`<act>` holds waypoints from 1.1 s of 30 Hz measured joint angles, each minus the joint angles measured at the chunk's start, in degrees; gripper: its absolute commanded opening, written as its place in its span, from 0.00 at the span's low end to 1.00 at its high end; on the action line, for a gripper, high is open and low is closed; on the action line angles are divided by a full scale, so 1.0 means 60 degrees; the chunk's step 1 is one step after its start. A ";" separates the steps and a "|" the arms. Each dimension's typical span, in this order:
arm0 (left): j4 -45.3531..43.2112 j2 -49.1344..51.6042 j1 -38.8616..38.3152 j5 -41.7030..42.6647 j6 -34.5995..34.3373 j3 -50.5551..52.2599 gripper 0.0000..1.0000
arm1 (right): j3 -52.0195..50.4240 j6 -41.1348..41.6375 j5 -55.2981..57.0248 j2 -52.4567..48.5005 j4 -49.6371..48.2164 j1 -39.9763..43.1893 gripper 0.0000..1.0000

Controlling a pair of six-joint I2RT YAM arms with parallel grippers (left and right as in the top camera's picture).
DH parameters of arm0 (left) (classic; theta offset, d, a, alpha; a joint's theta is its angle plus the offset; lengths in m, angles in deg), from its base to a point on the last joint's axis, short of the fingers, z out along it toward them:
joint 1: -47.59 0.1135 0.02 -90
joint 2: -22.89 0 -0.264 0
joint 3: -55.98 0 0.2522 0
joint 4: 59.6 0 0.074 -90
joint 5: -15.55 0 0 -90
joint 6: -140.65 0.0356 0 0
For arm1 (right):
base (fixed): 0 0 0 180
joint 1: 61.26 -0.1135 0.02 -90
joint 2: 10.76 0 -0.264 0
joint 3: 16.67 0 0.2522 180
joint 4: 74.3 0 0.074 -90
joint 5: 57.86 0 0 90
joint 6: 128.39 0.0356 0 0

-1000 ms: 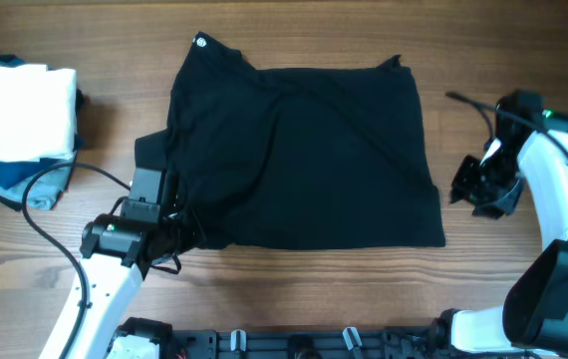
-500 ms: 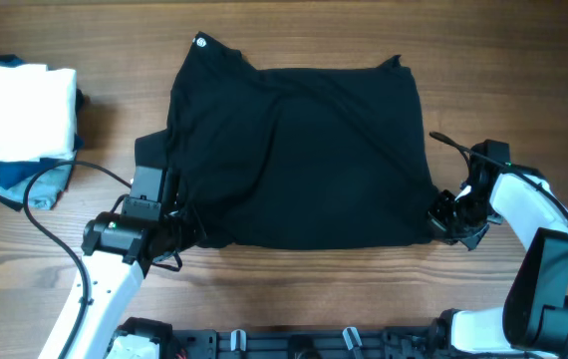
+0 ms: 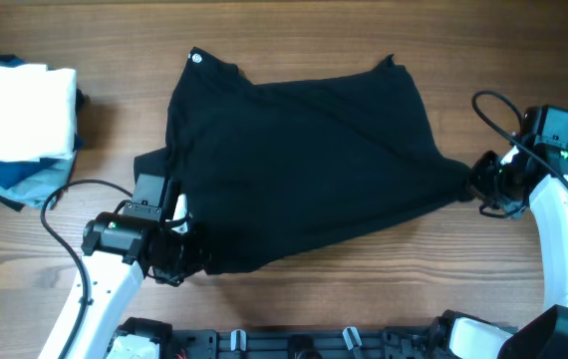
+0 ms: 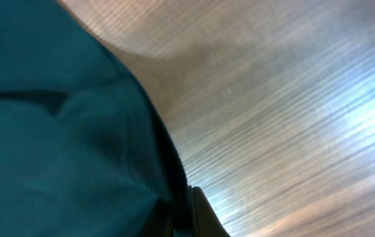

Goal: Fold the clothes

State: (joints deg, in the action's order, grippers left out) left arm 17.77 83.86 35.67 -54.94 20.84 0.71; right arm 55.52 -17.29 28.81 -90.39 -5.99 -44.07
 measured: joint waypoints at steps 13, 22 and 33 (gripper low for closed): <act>-0.4798 0.1552 0.0091 -0.1894 -0.0736 -0.0004 0.04 | 0.0004 -0.0907 -0.1428 -0.1512 -0.3504 -0.0750 0.04; -0.7056 0.2998 0.1206 -0.1745 -0.1734 -0.0004 0.14 | 0.0004 -0.1213 -0.1953 -0.2605 -0.5074 -0.0951 0.04; -0.7490 0.3038 0.1242 -0.0750 -0.2229 -0.0018 0.42 | 0.0044 -0.0878 -0.1027 -0.3147 -0.5501 -0.1377 0.54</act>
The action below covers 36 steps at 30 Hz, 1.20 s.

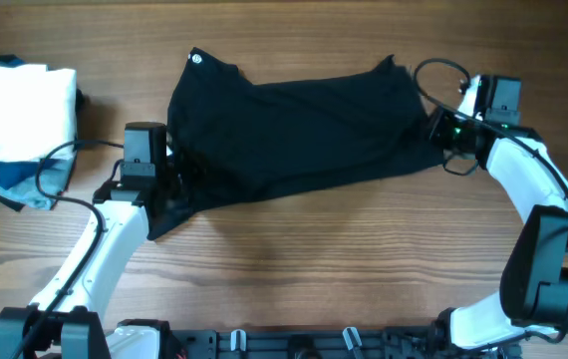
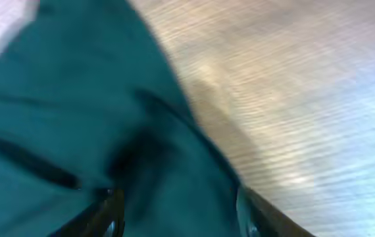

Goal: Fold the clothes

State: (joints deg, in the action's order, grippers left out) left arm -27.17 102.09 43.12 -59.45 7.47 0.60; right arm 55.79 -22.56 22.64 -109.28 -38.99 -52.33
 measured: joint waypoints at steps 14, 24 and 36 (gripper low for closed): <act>0.1479 0.0011 -0.1687 0.0255 0.1242 -0.0018 0.72 | -0.0237 0.0455 0.1013 -0.0816 0.1468 0.0036 0.04; 0.0965 0.1625 -0.2051 -0.0306 0.1257 -0.0018 0.68 | -0.0113 0.2113 0.2419 -0.0710 0.3089 -0.0011 0.04; 0.0208 0.1679 -0.2051 0.1111 0.1257 -0.0018 0.66 | -0.0113 0.2146 0.2488 -0.0707 0.3115 -0.0022 0.04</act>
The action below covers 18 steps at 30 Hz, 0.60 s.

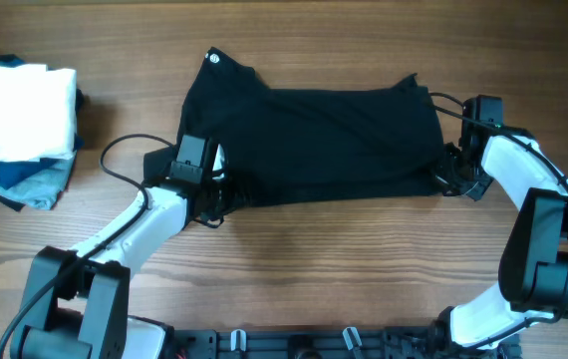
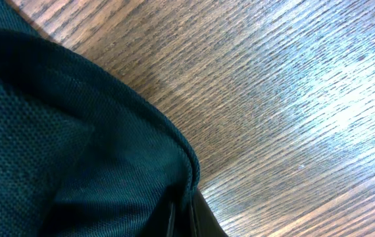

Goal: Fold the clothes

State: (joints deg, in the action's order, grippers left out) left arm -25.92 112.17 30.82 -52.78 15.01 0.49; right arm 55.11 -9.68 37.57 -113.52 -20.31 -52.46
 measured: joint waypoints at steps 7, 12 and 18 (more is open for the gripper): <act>-0.0331 0.0000 0.0000 0.0382 -0.0084 0.0000 0.63 | 0.0000 0.0000 0.0000 0.0000 -0.0004 0.0000 0.04; -0.0379 0.0000 0.0000 0.0874 -0.0193 0.0000 0.65 | 0.0000 -0.0004 0.0000 0.0000 -0.0011 -0.0004 0.04; -0.0401 -0.0004 0.0160 0.1548 -0.0401 0.0000 0.57 | 0.0000 -0.0004 0.0000 0.0000 -0.0011 -0.0004 0.04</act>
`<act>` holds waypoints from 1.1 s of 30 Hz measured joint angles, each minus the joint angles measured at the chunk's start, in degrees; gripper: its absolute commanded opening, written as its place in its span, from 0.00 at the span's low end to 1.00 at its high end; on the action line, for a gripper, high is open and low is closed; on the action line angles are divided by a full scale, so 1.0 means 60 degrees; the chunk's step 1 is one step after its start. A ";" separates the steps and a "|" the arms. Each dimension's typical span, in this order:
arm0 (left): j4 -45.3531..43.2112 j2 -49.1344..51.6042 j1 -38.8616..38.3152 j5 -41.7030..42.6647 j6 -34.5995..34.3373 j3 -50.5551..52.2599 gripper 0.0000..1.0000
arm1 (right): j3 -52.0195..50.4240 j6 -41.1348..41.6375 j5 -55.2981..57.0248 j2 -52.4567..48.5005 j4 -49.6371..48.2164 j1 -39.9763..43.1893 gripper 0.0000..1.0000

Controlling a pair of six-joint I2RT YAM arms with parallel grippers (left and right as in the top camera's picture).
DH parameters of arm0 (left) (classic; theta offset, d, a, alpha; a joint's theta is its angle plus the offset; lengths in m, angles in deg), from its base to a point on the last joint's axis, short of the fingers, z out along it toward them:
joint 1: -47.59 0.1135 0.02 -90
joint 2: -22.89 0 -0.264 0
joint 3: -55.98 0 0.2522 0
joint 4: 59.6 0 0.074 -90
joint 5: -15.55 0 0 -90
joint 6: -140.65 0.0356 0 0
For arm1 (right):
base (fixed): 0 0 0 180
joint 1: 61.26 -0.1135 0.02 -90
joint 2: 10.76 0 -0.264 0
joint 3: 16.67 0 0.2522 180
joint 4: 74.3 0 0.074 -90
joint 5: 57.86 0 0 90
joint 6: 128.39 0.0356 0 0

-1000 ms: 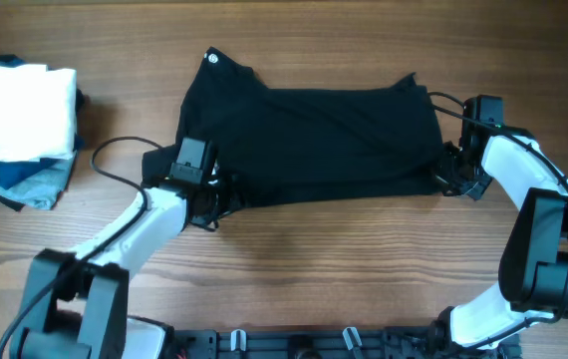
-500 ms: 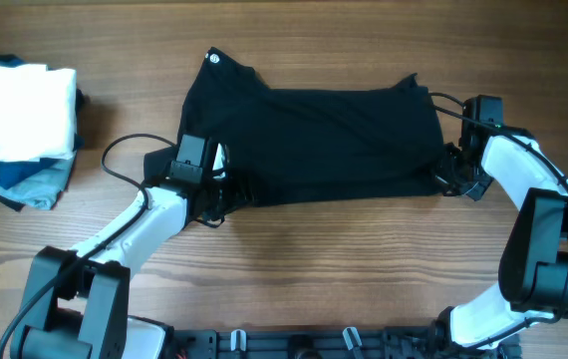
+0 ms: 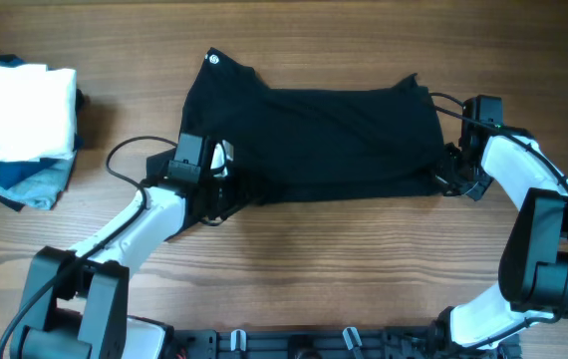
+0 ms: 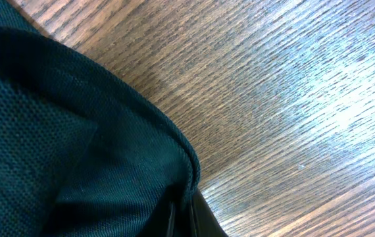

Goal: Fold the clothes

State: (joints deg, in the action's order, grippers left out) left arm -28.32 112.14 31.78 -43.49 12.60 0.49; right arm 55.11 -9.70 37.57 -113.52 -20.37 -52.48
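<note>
A black garment (image 3: 324,140) lies folded into a wide band across the middle of the wooden table, with a small white button at its top left corner (image 3: 213,59). My left gripper (image 3: 216,197) sits at the band's lower left corner, its dark fingers closed on the cloth edge. At the lower right corner my right gripper (image 3: 450,180) is shut on the cloth. In the right wrist view the hem of the garment (image 4: 108,151) runs down between the fingertips of the right gripper (image 4: 186,214), which pinch it just above the table.
A pile of folded clothes stands at the far left, a white piece (image 3: 20,100) on top and blue ones (image 3: 20,179) under it. The left arm's cable (image 3: 125,152) loops over the table (image 3: 314,279). The arm bases line the front edge.
Almost nothing has changed. My left wrist has shifted slightly and its cable loop sits a little differently. The garment and my right gripper are where they were, still pinching the hem.
First the garment lay spread wide, with both grippers holding its near corners at the front. Then those corners were farther back, the lower part doubled over the upper. By now the garment lies as a neat band with both grippers low at its front corners.
</note>
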 measured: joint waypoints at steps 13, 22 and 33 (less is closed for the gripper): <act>-0.0663 0.0000 0.0266 -0.1432 -0.0066 0.0000 0.49 | 0.0000 0.0000 0.0004 0.0000 0.0000 0.0000 0.04; -0.0532 0.0004 -0.0266 -0.2022 -0.0073 -0.0004 0.32 | 0.0000 0.0000 0.0004 0.0000 0.0000 0.0000 0.04; -0.0426 0.0022 -0.0375 -0.2226 -0.0066 -0.0004 0.04 | 0.0000 0.0000 0.0004 0.0000 0.0007 0.0000 0.04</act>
State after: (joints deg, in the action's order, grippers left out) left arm -30.88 112.28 29.53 -56.84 12.21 0.47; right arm 55.11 -9.70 37.59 -113.52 -20.33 -52.48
